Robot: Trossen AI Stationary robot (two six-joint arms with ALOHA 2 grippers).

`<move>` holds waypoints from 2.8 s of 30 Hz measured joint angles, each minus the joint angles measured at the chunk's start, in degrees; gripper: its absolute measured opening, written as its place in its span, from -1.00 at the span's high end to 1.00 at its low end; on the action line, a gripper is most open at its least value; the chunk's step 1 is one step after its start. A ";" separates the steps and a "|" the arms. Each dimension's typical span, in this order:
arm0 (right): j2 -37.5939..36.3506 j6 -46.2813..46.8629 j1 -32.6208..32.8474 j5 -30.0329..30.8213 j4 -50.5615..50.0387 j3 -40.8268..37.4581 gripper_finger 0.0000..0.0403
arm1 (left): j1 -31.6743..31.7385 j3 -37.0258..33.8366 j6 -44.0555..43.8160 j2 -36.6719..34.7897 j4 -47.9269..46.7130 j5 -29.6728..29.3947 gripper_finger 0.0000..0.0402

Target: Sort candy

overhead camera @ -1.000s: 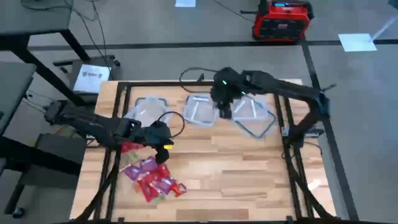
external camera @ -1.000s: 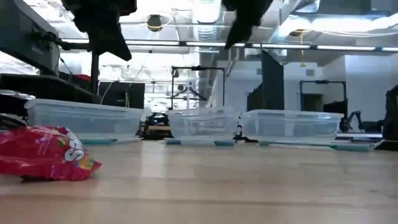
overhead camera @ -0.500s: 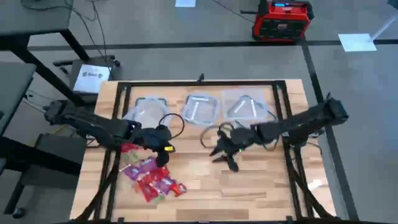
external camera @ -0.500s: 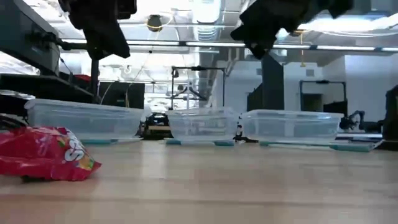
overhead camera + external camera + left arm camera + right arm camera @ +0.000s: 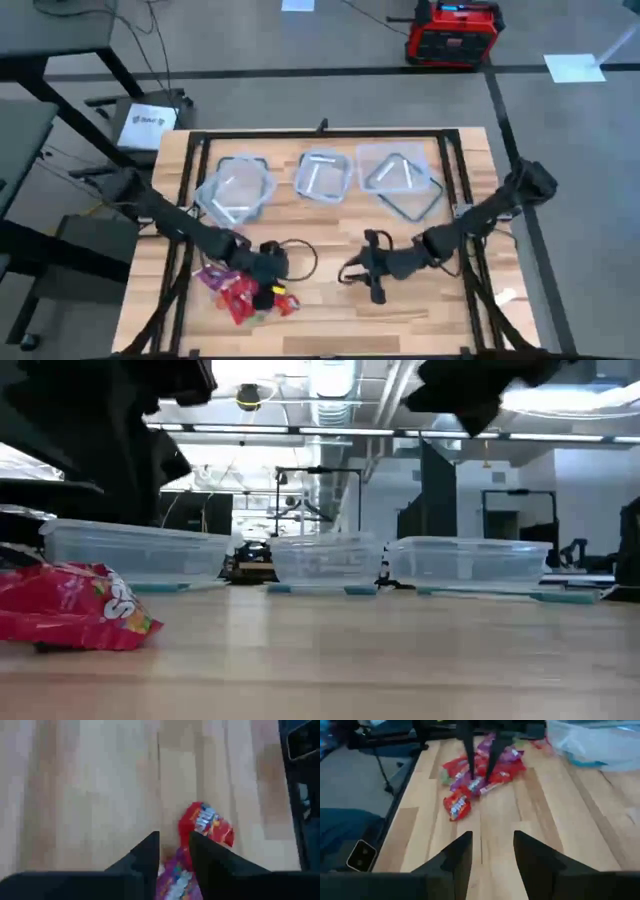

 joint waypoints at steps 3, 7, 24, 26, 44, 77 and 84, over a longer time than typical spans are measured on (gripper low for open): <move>0.04 0.06 2.05 4.24 0.04 -0.02 0.34 | -1.51 1.83 -1.72 3.34 -0.02 2.02 0.54; 1.49 -0.69 3.06 6.89 -0.16 -0.02 0.34 | -1.44 3.15 -5.21 6.03 2.28 2.90 0.53; 10.13 7.41 9.21 6.83 8.61 -0.09 0.34 | -3.60 3.22 8.92 6.84 4.88 0.39 0.25; 10.10 6.82 9.11 6.86 9.38 -0.02 0.34 | -3.72 3.22 8.91 6.84 3.62 -1.49 0.26; 10.12 6.64 8.57 6.86 8.48 0.00 0.34 | -0.11 3.52 12.75 17.39 3.94 -10.01 0.34; 10.27 8.59 10.73 6.84 8.13 -0.02 0.34 | 41.26 12.40 32.32 2.42 9.65 -11.90 0.90; 10.29 8.68 10.03 7.15 6.63 -0.02 0.34 | 49.39 12.40 33.67 2.40 9.41 -4.64 0.60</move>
